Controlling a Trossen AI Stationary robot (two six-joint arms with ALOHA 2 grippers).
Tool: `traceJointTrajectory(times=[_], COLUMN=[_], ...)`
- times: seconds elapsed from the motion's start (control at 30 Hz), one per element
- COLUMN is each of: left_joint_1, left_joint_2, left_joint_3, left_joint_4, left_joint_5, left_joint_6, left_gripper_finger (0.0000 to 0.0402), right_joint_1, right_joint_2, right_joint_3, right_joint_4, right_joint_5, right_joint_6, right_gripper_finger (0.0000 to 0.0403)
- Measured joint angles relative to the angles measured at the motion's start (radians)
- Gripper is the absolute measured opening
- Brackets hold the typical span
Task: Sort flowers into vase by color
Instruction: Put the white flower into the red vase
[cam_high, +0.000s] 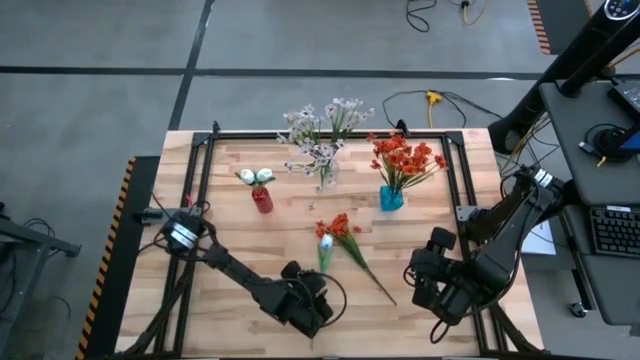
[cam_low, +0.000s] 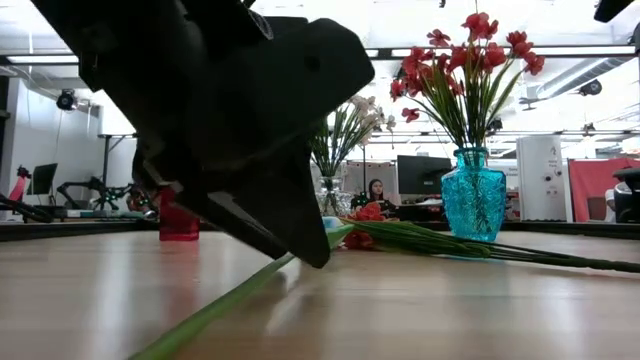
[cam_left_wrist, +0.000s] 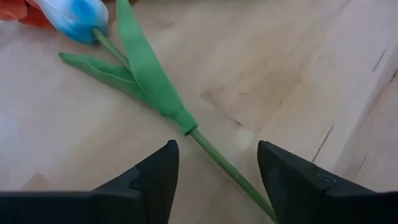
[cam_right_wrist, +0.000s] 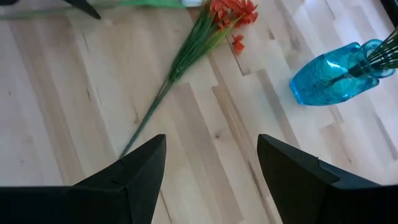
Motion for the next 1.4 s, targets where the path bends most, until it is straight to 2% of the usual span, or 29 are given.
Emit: traceJointTrajectory(times=[0.17,0.4,0.47,0.83,1.07,1.23,1.4], left_joint_1=[0.0,-0.003,-0.005,-0.035,-0.062,-0.101,-0.181], left_joint_2=[0.018,0.02,0.02,0.008,-0.056,-0.142,-0.267], left_joint_3=[0.0,-0.001,-0.001,0.0,0.0,0.0,0.0], left_joint_4=[0.002,-0.002,-0.008,-0.141,-0.295,-0.331,-0.346], left_joint_5=[-0.004,-0.026,-0.043,-0.075,-0.147,-0.197,-0.329], left_joint_6=[-0.021,-0.039,-0.046,-0.172,-0.249,-0.203,-0.06], left_gripper_finger=[0.0153,0.003,0.0009,0.0003,0.0002,0.0001,0.0001], right_joint_1=[0.0,0.0,0.0,0.0,0.0,0.003,0.005], right_joint_2=[-0.013,-0.012,-0.012,-0.011,-0.011,-0.011,-0.011], right_joint_3=[-0.02,-0.021,-0.021,-0.021,-0.021,-0.026,-0.053], right_joint_4=[0.033,0.082,0.082,0.101,0.102,0.123,0.195], right_joint_5=[0.021,0.023,0.023,0.023,0.041,0.073,0.137], right_joint_6=[0.0,-0.001,0.0,-0.002,-0.012,-0.04,-0.125], right_gripper_finger=[0.0244,0.0244,0.0244,0.0244,0.0244,0.0244,0.0244])
